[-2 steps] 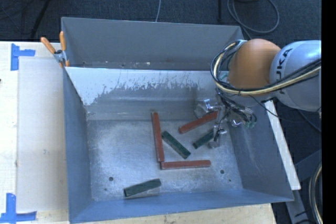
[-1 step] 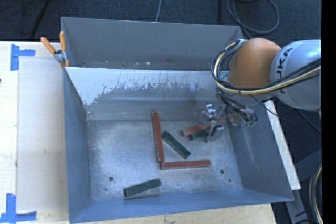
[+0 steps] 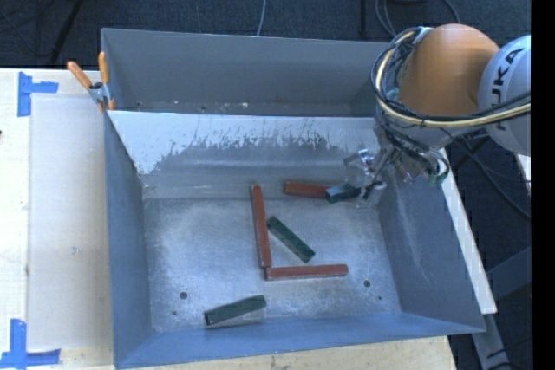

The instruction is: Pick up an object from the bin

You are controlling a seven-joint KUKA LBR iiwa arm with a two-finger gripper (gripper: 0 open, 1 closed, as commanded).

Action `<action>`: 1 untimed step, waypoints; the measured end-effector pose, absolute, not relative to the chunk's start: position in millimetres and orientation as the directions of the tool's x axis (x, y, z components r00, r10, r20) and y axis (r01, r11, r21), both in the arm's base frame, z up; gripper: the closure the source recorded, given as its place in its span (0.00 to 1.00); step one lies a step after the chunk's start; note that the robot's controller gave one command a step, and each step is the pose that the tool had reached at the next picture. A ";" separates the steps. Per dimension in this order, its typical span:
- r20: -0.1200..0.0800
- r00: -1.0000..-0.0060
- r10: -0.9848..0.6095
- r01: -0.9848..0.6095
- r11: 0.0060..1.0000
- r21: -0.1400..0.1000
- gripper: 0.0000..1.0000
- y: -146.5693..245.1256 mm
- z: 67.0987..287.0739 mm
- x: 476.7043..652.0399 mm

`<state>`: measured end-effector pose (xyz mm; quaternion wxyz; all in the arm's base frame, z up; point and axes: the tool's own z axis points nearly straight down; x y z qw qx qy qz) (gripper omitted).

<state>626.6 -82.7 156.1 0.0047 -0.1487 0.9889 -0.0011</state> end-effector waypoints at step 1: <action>-0.005 -0.956 -0.294 -0.294 0.956 -0.001 1.00 -82.1 173.1 627.7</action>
Offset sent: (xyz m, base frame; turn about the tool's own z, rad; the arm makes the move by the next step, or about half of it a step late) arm -0.0001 -0.0001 0.0160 0.0000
